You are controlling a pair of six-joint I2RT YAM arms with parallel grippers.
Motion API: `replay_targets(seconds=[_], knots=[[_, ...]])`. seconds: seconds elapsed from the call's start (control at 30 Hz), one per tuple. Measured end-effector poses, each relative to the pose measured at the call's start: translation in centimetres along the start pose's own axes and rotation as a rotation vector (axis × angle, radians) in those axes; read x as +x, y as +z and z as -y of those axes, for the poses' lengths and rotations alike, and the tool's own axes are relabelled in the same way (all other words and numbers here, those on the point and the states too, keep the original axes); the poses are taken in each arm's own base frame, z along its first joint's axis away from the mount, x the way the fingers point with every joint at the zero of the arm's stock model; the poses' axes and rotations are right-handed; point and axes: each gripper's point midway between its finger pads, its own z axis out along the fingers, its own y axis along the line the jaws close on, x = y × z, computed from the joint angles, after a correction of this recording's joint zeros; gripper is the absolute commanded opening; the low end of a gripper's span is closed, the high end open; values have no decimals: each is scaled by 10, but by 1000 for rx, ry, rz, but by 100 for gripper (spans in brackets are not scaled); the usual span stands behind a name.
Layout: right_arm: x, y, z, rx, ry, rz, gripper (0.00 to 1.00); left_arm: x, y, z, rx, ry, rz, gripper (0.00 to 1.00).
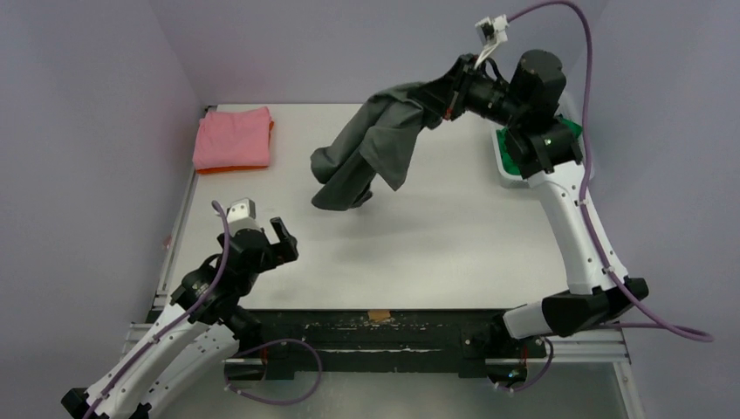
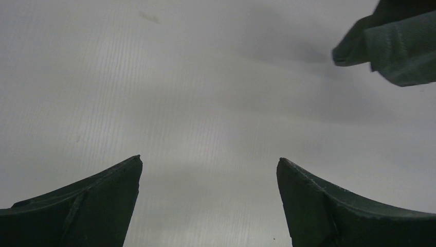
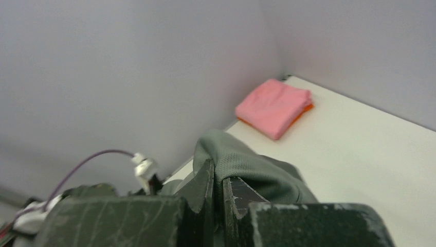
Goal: Fold and stack the t-shirts
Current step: Move the tshirt to the center of the board, then flatten out the tshirt
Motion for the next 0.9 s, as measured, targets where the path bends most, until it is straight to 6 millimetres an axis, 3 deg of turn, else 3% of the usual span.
replay_targets(seconds=[0.1,0.13,0.2,0.23,0.27,0.33,0.4,0.47,0.53,0.63,0.7,0.8,0.9], knots=[[58,-22,57,249,34,-52,16,1,-2,-2,-8,-20,-8,100],[86,-35,81,351,53,-80,25,3,-3,-3,-12,-25,-13,100],[148,-66,131,554,106,-165,52,6,-3,-4,-18,-27,-26,100],[178,-83,156,651,140,-212,83,7,-2,-4,-19,-25,-35,100],[206,-100,181,750,168,-263,97,10,-2,-4,-21,-26,-46,100],[251,-130,216,915,229,-363,99,15,0,-2,-21,-16,-76,100],[282,-161,238,1071,257,-446,99,22,3,2,-12,-6,-114,100],[292,-183,242,1174,254,-465,99,30,7,11,12,-1,-156,100],[286,-192,237,1207,243,-419,99,39,14,20,43,3,-196,100],[274,-197,218,1178,232,-294,99,56,27,32,66,23,-272,97],[278,-194,206,1141,236,-263,97,68,39,38,57,45,-321,94],[306,-193,199,1118,266,-303,96,84,60,41,19,95,-385,94],[351,-204,199,1133,321,-410,94,93,81,47,2,125,-415,92]])
